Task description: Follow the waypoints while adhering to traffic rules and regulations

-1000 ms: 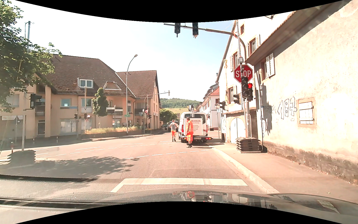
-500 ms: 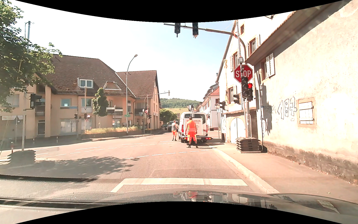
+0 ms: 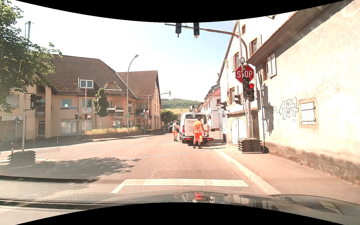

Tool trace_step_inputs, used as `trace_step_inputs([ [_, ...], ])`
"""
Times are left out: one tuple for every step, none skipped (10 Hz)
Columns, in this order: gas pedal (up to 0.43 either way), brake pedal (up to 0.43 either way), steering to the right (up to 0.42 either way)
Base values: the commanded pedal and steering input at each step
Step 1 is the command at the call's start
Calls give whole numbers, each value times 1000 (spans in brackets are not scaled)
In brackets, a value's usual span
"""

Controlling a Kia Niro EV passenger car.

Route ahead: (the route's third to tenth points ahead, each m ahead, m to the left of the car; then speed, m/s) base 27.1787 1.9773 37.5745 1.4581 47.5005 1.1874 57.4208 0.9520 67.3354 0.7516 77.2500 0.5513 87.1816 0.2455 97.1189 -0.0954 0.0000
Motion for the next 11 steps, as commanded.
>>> trace_step_inputs([
  [0, 262, -6],
  [0, 268, -6],
  [0, 262, -6],
  [0, 262, -6],
  [0, 262, -6],
  [0, 262, -6],
  [0, 262, -6],
  [0, 262, -6],
  [0, 262, -6],
  [0, 262, -6],
  [0, 262, -6],
])
